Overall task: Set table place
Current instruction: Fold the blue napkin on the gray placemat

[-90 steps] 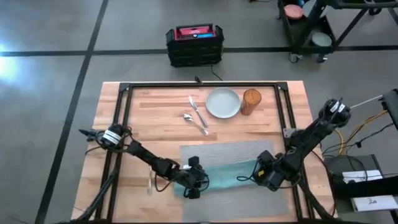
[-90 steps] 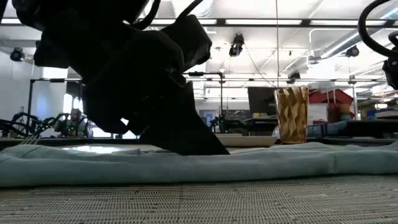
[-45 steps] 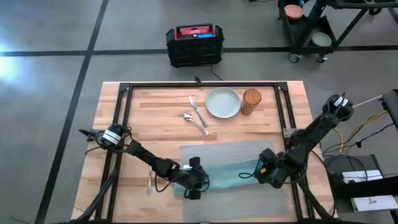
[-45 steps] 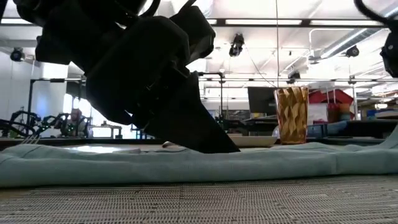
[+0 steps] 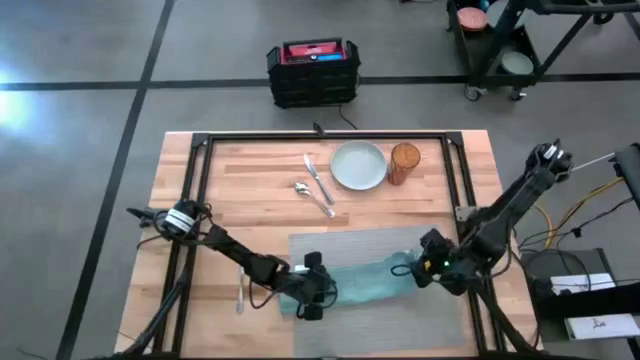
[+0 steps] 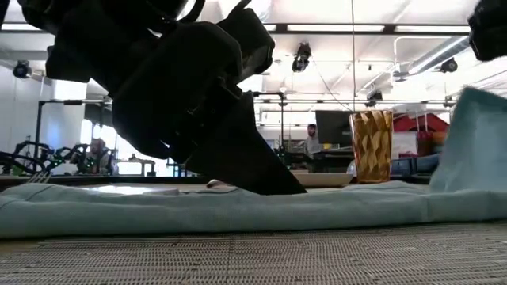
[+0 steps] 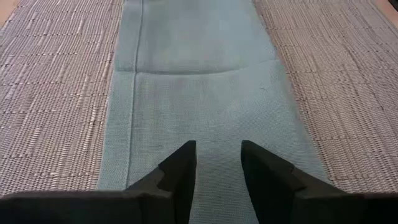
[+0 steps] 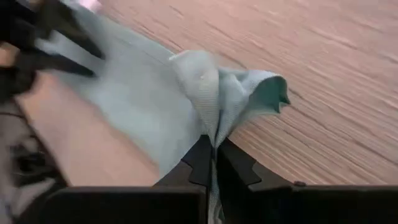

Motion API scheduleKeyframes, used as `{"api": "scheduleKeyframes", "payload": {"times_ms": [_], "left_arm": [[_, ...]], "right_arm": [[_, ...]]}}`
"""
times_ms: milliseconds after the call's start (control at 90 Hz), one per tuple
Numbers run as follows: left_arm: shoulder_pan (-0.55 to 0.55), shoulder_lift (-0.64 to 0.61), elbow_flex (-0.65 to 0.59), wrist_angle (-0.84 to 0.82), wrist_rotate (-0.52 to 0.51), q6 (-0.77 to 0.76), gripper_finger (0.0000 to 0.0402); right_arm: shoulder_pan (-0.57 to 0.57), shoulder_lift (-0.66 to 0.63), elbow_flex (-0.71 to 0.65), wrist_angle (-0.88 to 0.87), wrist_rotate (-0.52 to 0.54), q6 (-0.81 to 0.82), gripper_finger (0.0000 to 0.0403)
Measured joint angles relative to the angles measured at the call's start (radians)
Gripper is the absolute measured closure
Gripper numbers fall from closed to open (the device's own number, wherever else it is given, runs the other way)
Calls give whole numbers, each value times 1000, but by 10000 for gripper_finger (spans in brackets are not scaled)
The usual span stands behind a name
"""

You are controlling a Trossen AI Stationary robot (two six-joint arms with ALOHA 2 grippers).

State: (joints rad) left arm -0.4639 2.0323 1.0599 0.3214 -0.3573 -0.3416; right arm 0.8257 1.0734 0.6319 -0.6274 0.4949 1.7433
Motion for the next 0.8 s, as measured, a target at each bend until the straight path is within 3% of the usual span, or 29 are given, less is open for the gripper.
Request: {"api": "scheduleKeyframes", "payload": {"times_ms": [356, 800], "left_arm": [[4, 0, 0, 0, -2, -8, 287], [4, -19, 30, -45, 8, -18, 287]], "right_arm": [[-26, 42, 0, 367, 215, -239, 403], [-163, 200, 0, 918, 238, -657, 403]]}}
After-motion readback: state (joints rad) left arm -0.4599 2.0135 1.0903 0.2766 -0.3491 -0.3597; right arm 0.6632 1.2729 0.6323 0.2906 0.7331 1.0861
